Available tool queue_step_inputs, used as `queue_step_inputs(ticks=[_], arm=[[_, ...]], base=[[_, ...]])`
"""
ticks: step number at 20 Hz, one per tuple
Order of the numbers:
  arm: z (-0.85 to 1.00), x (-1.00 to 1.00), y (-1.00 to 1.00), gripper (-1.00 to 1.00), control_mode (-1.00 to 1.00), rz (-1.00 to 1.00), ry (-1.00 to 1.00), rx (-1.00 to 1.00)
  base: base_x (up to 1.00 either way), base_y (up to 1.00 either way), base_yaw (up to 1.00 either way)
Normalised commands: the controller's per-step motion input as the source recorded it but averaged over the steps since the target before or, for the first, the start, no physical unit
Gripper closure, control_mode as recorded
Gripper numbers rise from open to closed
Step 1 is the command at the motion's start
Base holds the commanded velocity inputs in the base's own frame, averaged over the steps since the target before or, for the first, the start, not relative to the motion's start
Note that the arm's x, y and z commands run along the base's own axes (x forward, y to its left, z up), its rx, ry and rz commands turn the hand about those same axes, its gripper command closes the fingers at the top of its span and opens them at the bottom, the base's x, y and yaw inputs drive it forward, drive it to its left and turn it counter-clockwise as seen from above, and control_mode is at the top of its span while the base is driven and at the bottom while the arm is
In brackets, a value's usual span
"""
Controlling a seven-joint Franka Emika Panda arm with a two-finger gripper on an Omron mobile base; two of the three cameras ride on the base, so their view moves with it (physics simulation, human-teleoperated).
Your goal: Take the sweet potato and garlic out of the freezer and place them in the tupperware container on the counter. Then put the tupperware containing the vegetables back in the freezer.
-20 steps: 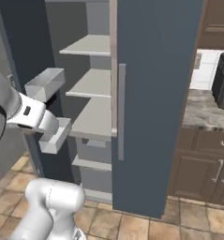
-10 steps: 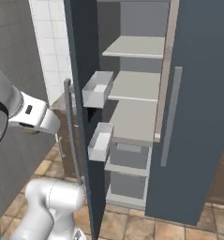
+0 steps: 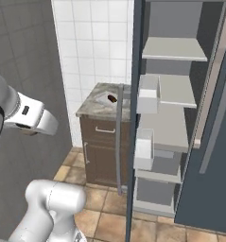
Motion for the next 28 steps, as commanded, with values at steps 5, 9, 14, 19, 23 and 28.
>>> queue_step_inputs(ticks=[5,9,14,19,23,28], arm=[[0.00,0.00,0.00,1.00,1.00,0.00,0.00,0.00],[0.00,0.00,0.00,1.00,1.00,0.00,0.00,0.00],[0.00,0.00,0.00,1.00,1.00,0.00,0.00,0.00],[0.00,0.00,0.00,1.00,1.00,0.00,0.00,0.00],[0.00,0.00,0.00,1.00,1.00,0.00,0.00,0.00],[0.00,0.00,0.00,1.00,1.00,0.00,0.00,0.00]], base=[[0.73,0.16,-0.11],[0.81,0.22,-0.13],[0.52,0.53,-0.09],[0.59,0.36,-0.10],[0.60,0.26,-0.11],[0.41,0.28,-0.10]])
